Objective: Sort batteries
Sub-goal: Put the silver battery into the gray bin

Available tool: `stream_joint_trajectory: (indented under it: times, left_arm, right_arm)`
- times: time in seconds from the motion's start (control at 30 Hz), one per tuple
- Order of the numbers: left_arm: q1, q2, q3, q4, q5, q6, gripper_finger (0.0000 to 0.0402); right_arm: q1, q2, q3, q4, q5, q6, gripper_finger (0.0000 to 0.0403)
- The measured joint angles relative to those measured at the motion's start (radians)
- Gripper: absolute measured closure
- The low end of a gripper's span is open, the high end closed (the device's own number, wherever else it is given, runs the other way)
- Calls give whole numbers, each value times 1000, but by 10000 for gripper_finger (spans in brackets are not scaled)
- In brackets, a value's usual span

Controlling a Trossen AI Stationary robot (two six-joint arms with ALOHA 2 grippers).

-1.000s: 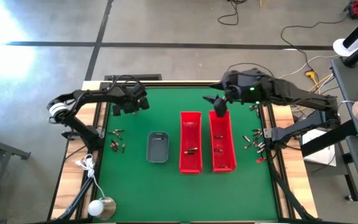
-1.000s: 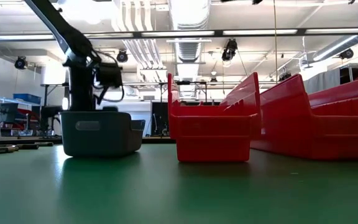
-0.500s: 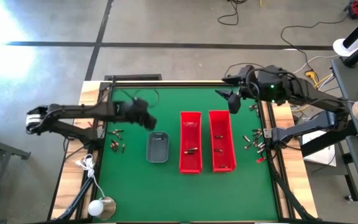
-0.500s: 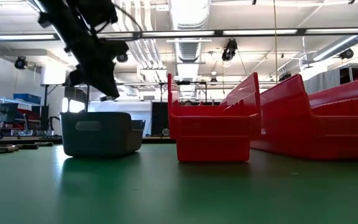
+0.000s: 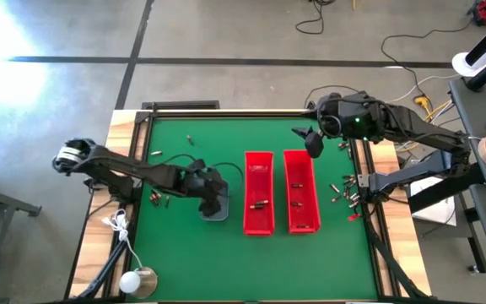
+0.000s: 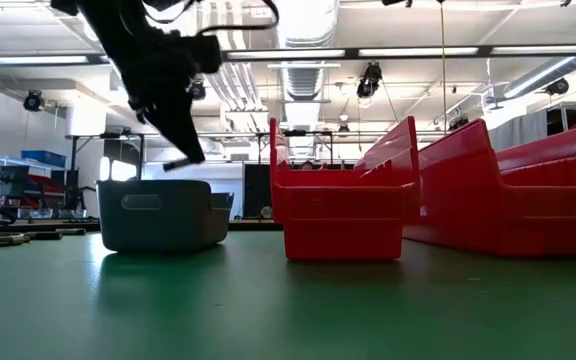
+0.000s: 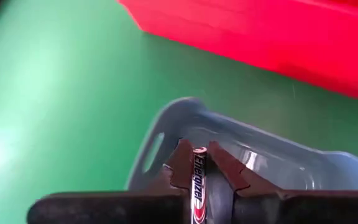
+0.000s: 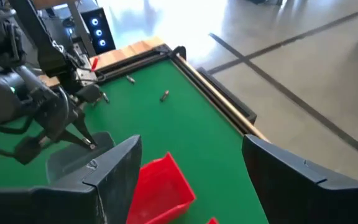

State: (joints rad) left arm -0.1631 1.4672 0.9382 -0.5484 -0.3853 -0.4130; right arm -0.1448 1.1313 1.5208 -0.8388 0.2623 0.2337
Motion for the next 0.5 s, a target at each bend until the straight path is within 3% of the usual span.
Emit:
stream_joint_trajectory:
  times: [0.27,0.5]
  left_arm:
    - [-4,130,-4,84,85,118,394]
    - [-3,230,-4,120,89,176,394]
  right_arm:
    - [15,-16,0,-93,-2,113,135]
    - [44,-18,0,-135,-5,142,123]
